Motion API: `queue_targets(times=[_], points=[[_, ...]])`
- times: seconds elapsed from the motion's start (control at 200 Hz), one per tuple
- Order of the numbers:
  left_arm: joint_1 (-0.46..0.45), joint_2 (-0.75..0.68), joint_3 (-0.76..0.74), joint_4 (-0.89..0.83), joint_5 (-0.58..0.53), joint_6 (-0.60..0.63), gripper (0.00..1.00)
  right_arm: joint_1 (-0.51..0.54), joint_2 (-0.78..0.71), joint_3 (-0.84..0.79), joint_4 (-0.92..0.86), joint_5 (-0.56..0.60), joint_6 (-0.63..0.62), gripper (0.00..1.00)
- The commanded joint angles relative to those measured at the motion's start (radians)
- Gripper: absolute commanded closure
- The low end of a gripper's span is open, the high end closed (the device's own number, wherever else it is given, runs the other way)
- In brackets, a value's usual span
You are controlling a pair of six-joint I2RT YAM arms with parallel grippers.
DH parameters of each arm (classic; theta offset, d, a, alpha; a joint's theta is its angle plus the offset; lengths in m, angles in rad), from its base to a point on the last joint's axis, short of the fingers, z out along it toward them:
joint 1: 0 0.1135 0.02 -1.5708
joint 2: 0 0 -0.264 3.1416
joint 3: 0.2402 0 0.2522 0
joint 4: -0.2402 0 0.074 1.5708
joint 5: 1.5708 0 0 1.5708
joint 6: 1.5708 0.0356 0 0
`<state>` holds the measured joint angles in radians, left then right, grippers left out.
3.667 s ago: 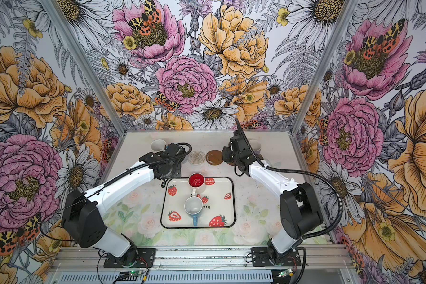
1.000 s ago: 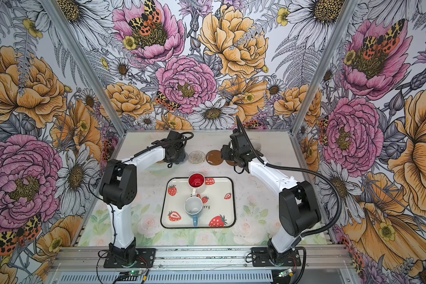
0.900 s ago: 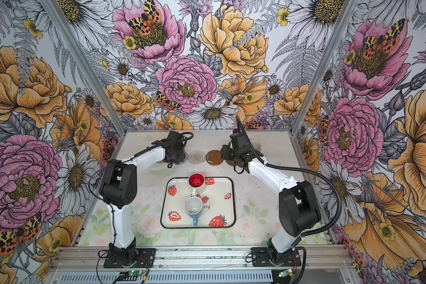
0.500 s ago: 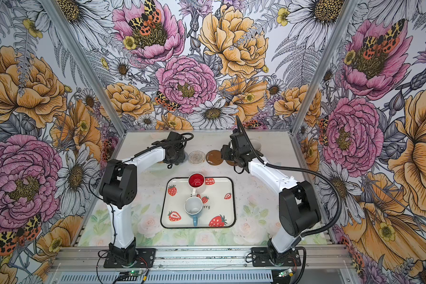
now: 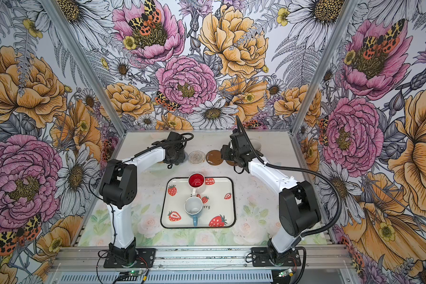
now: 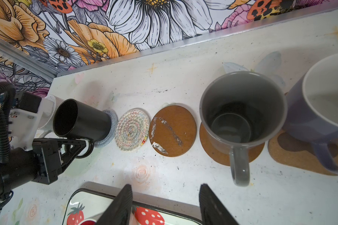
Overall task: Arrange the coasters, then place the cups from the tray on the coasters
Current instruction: 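Lower the black mug onto the blue knit coaster beside the white mug, then release the black mug and raise the left gripper while the right moves toward the tray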
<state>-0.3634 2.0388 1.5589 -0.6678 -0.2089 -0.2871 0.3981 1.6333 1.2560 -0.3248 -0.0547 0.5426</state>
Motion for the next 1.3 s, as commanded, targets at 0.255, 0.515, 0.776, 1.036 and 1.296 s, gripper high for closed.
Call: queue_targets(times=[0.255, 0.515, 0.776, 1.036, 1.296], points=[[-0.012, -0.020, -0.021, 0.039, -0.033, 0.010, 0.57, 0.007, -0.012, 0.015, 0.004, -0.001, 0.008, 0.43], [-0.014, -0.086, -0.062, 0.039, -0.055, -0.005, 0.42, 0.021, -0.039, 0.003, 0.004, 0.012, 0.008, 0.43], [-0.017, -0.189, -0.109, 0.044, -0.097, -0.052, 0.40, 0.055, -0.063, -0.012, -0.002, 0.011, 0.011, 0.43], [-0.034, -0.320, -0.173, 0.080, -0.160, -0.077, 0.38, 0.086, -0.132, -0.048, -0.038, 0.042, 0.005, 0.43], [-0.043, -0.445, -0.251, 0.226, -0.167, -0.163, 0.36, 0.158, -0.169, -0.069, -0.082, 0.052, -0.003, 0.44]])
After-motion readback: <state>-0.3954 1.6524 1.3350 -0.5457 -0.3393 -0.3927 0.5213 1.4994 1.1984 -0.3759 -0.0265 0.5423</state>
